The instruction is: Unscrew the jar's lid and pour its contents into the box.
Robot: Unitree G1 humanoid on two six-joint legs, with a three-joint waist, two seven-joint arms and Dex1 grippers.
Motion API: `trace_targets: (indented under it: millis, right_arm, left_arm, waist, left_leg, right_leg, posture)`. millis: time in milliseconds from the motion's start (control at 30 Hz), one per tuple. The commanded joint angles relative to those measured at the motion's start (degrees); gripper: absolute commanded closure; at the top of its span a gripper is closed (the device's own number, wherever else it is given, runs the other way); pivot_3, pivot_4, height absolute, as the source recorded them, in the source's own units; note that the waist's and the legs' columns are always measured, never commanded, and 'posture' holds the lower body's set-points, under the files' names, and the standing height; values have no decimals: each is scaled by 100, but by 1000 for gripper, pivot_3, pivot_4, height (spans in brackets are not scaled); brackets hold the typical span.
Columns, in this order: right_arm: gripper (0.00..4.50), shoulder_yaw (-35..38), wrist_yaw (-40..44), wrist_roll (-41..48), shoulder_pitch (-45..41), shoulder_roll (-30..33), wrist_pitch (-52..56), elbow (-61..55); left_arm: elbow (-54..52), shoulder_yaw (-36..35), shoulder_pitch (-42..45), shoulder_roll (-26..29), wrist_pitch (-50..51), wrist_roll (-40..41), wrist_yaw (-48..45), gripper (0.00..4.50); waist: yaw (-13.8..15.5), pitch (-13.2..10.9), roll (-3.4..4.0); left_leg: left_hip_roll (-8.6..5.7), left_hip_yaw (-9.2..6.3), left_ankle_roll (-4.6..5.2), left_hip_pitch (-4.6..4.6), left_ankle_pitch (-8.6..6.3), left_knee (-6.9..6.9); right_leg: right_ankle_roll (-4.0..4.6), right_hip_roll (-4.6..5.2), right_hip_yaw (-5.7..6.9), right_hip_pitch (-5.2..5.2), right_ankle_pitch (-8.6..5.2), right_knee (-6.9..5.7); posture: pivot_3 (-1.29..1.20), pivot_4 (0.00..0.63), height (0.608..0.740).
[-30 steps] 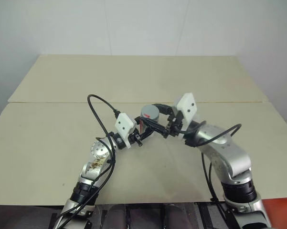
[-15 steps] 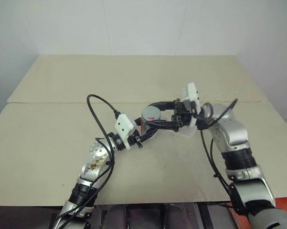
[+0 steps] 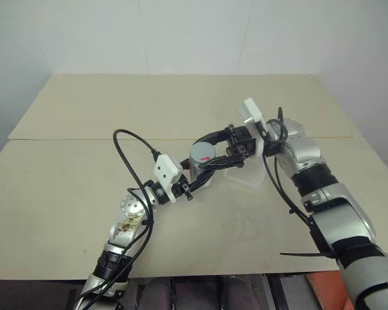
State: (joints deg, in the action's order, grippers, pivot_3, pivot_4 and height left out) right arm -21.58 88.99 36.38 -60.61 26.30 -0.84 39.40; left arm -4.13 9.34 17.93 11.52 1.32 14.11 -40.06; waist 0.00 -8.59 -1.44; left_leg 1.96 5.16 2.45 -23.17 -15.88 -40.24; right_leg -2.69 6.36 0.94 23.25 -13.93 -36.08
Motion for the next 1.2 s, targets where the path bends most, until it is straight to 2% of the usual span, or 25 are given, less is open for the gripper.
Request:
trace_targets:
  millis: [33,200,400,567,600,667,800,900,1033,1200]
  right_arm:
    - [1652,-231,351,189,-200,-134,-397,183]
    - [94,-50,351,441,-212,-100,-304,229]
    - [38,778,300,229,138,194,-619,-379]
    - [38,1436,-190,179,1087,638,-265,-1984]
    - [38,1547,-440,105,1271,678,-214,-2276]
    - [38,1747,-1452,-298,1632,694,-21,-2924]
    - [38,2170,-4637,-890,2423,126,1369,-4904]
    - [38,2148,-6284,-1162,3073,-510,2305,-6441]
    - [38,1701,-7297,-1563,3629,-877,3258,-7864]
    - [38,885,-8167,-2420,3924,-1088,3891,-8425]
  left_arm:
    - [-172,137,99,-63,-87,-39,-9,2514]
    - [-158,140,71,-66,-96,-49,-1,2514]
    - [-71,123,73,-47,-120,-50,6,2514]
    - [9,111,96,-56,-143,-51,8,2514]
    - [24,112,96,-60,-154,-53,5,2514]
    - [70,109,117,-81,-184,-71,19,2514]
    - [188,58,200,-163,-270,-213,232,2514]
    - [266,19,240,-196,-320,-280,323,2514]
    - [363,35,266,-207,-381,-331,343,2514]
    - [461,15,377,-295,-423,-399,494,2514]
  waist:
    - [1,0,0]
    - [6,0,0]
    - [36,-1,0]
    - [77,0,0]
    - [72,0,0]
    - [54,-1,0]
    - [45,0,0]
    - [64,0,0]
    - [71,1,1]
    - [71,1,1]
  left_leg:
    - [0,1,-1,0,1,0]
    - [0,0,-22,-1,12,1]
    - [5,-2,-21,-5,12,1]
    - [4,-1,-15,-9,7,1]
    - [5,1,-14,-9,7,1]
    - [4,2,-15,-8,7,2]
    - [5,6,-22,-4,11,9]
    - [6,5,-47,-11,26,24]
    - [-4,14,-46,-46,31,23]
    - [-10,11,-30,-60,25,2]
  right_leg:
    - [0,2,0,0,0,0]
    - [0,4,1,1,0,-1]
    - [0,9,6,3,0,-1]
    - [-1,16,9,3,1,3]
    - [-1,17,8,3,1,4]
    - [-1,18,6,3,1,3]
    - [0,18,-3,18,1,-2]
    - [2,17,-6,41,1,-7]
    - [2,17,-17,77,2,-15]
    - [2,10,-11,82,4,-6]
  posture:
    - [0,150,740]
    - [0,150,740]
    - [0,150,740]
    - [0,150,740]
    - [0,150,740]
    - [0,150,740]
    - [0,150,740]
    - [0,150,740]
    - [0,150,740]
    - [0,150,740]
